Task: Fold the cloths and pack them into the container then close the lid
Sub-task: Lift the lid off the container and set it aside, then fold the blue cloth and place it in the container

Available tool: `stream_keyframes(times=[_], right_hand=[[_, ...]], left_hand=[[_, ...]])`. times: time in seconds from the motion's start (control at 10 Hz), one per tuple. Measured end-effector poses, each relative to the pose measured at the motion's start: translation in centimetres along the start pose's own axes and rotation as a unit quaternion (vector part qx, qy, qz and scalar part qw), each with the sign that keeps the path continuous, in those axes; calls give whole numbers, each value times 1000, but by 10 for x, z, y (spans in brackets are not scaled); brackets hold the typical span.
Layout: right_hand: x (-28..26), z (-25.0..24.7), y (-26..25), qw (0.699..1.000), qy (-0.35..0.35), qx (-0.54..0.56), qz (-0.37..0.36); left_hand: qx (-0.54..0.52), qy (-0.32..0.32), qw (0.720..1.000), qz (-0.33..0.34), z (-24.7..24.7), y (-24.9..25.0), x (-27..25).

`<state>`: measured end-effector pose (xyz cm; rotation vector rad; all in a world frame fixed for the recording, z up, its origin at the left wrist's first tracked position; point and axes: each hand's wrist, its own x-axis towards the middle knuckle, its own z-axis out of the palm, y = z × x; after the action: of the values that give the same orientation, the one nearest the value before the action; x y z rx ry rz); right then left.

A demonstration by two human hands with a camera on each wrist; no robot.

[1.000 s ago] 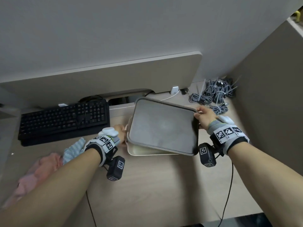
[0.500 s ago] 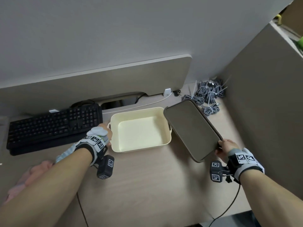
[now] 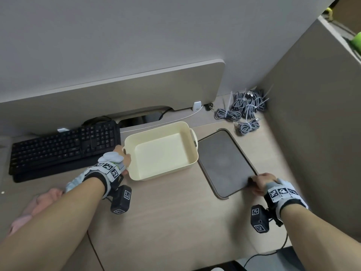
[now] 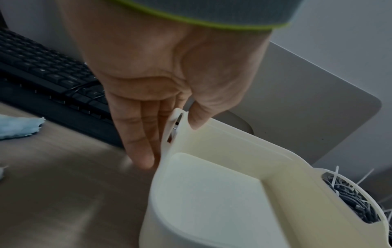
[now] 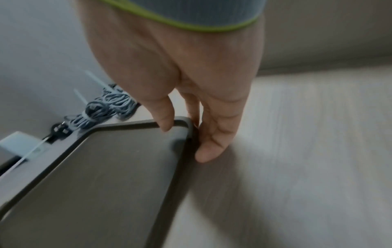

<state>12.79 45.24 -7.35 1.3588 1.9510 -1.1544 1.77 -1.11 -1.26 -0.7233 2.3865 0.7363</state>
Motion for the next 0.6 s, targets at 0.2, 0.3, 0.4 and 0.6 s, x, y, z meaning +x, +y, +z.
stream_keyframes(times=[0.2,0.3,0.4,0.6], right_hand=[[17,-3,-6,975,51,-214,-25],[49,3,-11,983,33,-172,-51],[10,6,-46,979,38,-178,-94],[-37,39,-95,958,-29,-169,-228]], left_hand=[[-20,32,999,1,4,3,-15],[-14,28,999,-6,9,-12,0],[-18,11,1000,0,10,-19,-9],[-81,-23,996,12,7,-22,-19]])
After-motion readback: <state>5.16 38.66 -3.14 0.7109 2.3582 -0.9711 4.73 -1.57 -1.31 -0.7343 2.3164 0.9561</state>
